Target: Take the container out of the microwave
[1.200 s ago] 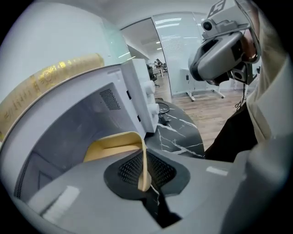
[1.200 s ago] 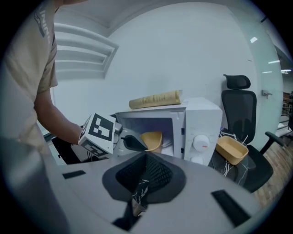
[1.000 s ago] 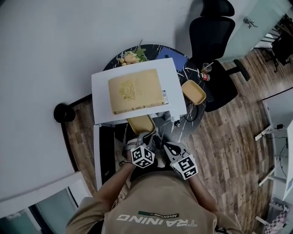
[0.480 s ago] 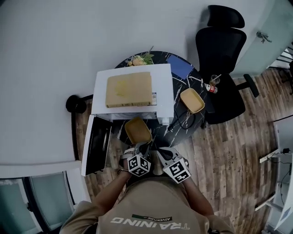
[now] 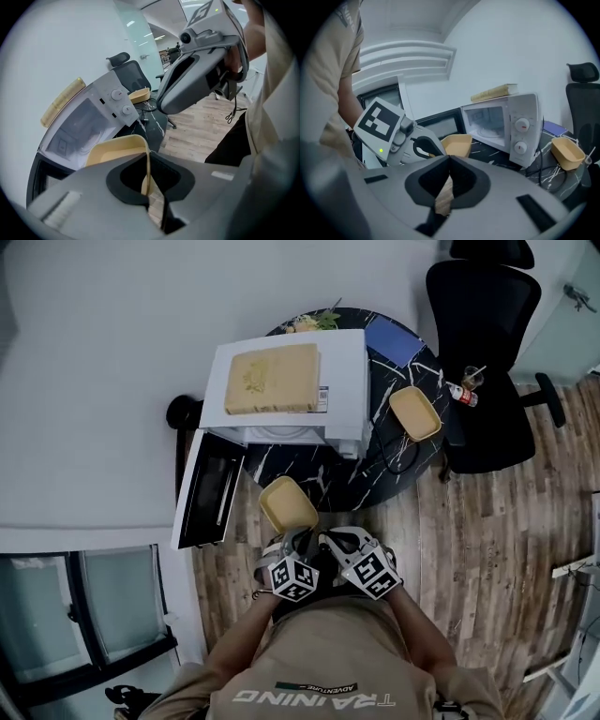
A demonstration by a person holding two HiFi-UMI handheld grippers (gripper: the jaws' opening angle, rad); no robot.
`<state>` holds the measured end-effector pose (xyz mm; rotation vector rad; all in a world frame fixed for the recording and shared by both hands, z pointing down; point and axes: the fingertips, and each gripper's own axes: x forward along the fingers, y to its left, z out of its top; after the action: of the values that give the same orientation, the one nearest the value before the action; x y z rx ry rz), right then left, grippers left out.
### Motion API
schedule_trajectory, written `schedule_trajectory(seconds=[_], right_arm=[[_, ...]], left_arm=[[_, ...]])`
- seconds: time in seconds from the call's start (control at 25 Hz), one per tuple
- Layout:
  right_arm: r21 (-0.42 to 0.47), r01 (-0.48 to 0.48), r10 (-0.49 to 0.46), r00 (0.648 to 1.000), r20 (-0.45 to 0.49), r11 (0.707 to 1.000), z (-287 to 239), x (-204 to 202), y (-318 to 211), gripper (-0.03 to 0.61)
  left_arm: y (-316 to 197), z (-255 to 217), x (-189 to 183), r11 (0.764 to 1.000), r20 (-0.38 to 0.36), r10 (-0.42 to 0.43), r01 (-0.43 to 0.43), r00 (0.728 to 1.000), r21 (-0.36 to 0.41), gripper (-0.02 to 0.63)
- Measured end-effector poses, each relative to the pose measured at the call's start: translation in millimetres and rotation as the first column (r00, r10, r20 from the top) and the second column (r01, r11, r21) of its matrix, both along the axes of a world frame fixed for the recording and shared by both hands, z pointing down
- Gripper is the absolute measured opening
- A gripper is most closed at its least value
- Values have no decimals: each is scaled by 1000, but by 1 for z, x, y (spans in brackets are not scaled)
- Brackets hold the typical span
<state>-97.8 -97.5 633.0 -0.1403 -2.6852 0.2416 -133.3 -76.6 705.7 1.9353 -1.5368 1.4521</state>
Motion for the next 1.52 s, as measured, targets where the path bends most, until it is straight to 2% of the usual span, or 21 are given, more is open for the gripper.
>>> schedule_trajectory(seconds=[0.16,0.44,0.6,0.84,0.96,1.08,1.2,1.52], right_arm=[[-9,18,-18,1000,-1,1000,2,4,17,8],[-11,-24,24,1000,-2,1000,-1,-1,46,8],[34,-28,30,999,-39,999,-4,5,77,8],[48,-119,122,991,-61,992,-12,12,138,8],[65,-136,141,986,-86,989,-12,17,162,8],[79,-133,141,984,-112,988,-11,25,178,8],[92,-114,126,984,-129,989,-11,35,191,8],[134,-79,92,992,-89,988,-32,39,185,8]], left_arm=[[18,-7,15,1000,-12,-10,10,1000,16,28],[53,-11,23,998,-39,1,2,999,59,28],[85,-17,27,995,-53,-8,13,999,95,28],[142,-25,26,989,-52,48,-40,998,139,28],[159,-23,21,986,-50,70,-62,996,157,27],[167,-22,22,981,-25,88,-83,996,176,28],[174,-24,35,979,-38,99,-91,994,184,28],[167,-43,55,975,-32,91,-82,995,208,28]])
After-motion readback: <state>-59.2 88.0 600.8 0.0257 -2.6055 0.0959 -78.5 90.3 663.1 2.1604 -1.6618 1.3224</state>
